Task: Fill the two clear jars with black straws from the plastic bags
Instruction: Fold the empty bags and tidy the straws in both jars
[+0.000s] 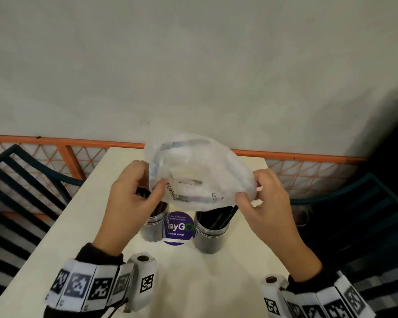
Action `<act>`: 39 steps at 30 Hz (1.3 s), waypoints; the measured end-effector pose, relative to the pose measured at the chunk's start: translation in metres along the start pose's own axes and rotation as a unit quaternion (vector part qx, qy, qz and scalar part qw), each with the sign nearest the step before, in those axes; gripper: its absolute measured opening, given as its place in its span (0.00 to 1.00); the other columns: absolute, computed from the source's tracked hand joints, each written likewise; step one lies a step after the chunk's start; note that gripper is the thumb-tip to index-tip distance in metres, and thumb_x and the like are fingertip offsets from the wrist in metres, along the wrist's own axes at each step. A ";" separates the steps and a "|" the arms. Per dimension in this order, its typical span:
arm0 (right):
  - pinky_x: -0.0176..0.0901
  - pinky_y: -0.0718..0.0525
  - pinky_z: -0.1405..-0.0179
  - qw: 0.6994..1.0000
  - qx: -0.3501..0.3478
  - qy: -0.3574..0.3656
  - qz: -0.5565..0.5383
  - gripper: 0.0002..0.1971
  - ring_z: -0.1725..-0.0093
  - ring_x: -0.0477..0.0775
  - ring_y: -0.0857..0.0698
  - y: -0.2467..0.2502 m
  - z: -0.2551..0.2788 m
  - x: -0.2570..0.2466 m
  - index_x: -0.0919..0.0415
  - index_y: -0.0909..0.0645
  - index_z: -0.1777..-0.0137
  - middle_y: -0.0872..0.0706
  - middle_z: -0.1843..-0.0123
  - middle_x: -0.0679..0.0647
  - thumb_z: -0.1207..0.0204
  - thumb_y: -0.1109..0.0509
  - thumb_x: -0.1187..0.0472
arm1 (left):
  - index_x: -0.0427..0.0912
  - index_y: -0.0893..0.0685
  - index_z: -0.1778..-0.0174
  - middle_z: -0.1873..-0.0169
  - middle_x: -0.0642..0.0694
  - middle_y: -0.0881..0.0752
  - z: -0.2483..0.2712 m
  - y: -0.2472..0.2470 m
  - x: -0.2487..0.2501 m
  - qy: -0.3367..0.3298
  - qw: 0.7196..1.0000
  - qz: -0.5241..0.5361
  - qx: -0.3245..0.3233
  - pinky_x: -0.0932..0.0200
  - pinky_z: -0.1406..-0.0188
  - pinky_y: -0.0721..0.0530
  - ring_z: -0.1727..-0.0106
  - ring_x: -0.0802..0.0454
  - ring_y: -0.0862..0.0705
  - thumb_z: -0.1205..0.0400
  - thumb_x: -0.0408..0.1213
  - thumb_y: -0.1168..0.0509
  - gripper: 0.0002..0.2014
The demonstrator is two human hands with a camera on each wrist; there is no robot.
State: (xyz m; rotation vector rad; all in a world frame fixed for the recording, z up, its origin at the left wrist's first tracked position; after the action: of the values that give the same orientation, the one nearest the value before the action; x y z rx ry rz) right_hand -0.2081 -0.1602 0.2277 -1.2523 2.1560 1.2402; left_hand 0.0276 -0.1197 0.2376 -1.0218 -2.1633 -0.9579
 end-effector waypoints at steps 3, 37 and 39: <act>0.19 0.31 0.67 0.995 0.099 -0.014 -0.004 0.15 0.63 0.29 0.29 0.015 0.012 0.000 0.46 0.40 0.67 0.35 0.66 0.45 0.35 0.37 0.65 | 0.39 0.31 0.69 0.72 0.46 0.27 0.024 0.031 -0.010 0.044 0.990 -0.097 0.090 0.64 0.70 0.29 0.67 0.57 0.27 0.28 0.35 0.38 0.08; 0.28 0.20 0.50 0.927 -0.188 -0.300 -0.126 0.17 0.51 0.49 0.19 -0.031 0.162 0.106 0.41 0.20 0.49 0.32 0.47 0.50 0.28 0.28 0.67 | 0.66 0.22 0.63 0.62 0.48 0.18 0.210 -0.010 -0.041 0.288 0.954 -0.068 -0.055 0.76 0.74 0.29 0.72 0.57 0.22 0.33 0.31 0.31 0.19; 0.40 0.18 0.42 0.883 -0.277 -0.336 -0.177 0.14 0.45 0.50 0.17 -0.046 0.176 0.107 0.40 0.19 0.45 0.26 0.40 0.52 0.24 0.30 0.61 | 0.60 0.15 0.62 0.60 0.45 0.13 0.215 -0.005 -0.044 0.336 0.936 0.038 -0.098 0.76 0.71 0.24 0.70 0.59 0.16 0.29 0.30 0.27 0.15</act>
State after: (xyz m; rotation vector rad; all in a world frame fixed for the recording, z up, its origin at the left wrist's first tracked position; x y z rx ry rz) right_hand -0.2491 -0.0804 0.0368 -1.0975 1.0613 1.8381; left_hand 0.0100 0.0286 0.0770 -0.7101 -1.4742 -1.2784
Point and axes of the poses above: each hand's wrist, its own z-axis away from the middle knuckle, its own y-axis out of the back of the hand, x = y × z, the point moved 6 cm from there along -z, towards the middle knuckle
